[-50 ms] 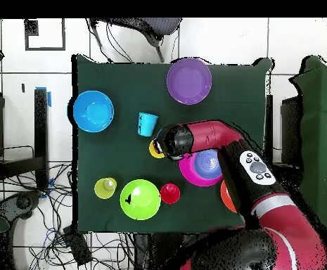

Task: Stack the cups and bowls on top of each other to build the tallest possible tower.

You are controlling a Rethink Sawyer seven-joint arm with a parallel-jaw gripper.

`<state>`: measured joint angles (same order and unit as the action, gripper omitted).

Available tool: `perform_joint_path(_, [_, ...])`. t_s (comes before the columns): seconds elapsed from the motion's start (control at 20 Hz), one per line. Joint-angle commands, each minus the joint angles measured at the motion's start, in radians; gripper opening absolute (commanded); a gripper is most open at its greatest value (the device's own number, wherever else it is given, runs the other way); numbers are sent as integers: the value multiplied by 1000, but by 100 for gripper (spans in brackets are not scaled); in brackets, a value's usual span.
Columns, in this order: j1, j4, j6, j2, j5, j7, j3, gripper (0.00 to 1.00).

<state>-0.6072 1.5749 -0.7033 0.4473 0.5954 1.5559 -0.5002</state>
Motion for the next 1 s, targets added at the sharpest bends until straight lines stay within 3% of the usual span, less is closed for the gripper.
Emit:
perform_joint_path(0.05, [29, -77, 19, -47, 27, 58, 60, 100])
perform_joint_path(0.4, [21, -55, 20, -37, 15, 44, 53, 100])
perform_joint_path(1.0, [-28, -23, -88, 48, -106, -22, -15, 100])
